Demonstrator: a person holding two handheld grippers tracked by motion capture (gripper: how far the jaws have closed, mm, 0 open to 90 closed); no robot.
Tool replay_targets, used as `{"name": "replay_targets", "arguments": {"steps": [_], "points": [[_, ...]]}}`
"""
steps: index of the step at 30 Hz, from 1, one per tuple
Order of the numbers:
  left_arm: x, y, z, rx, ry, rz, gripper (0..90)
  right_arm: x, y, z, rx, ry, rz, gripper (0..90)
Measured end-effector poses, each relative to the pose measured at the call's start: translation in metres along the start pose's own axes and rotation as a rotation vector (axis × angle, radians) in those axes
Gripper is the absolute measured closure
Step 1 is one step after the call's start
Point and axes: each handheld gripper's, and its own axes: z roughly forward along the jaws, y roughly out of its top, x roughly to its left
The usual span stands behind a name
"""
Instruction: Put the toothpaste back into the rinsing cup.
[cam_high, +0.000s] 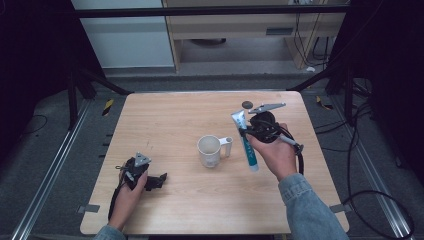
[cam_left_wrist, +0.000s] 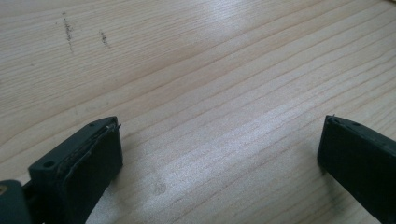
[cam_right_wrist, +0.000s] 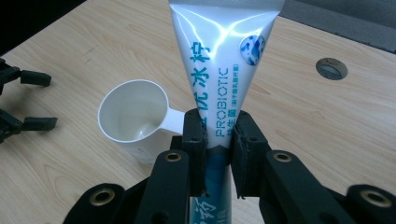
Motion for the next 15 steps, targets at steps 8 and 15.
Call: {"name": "replay_targets", "arguments": {"steps": [8,15], "points": [[0.000,0.000,0.000,0.000,0.000,0.000,0.0,0.012,0.005,0.002,-0.022,0.010,-0.010,77.4],[0.000,0.000,0.000,0.001,0.000,0.001,0.0,0.020,0.011,0.004,-0.051,0.014,-0.005,77.4]]}}
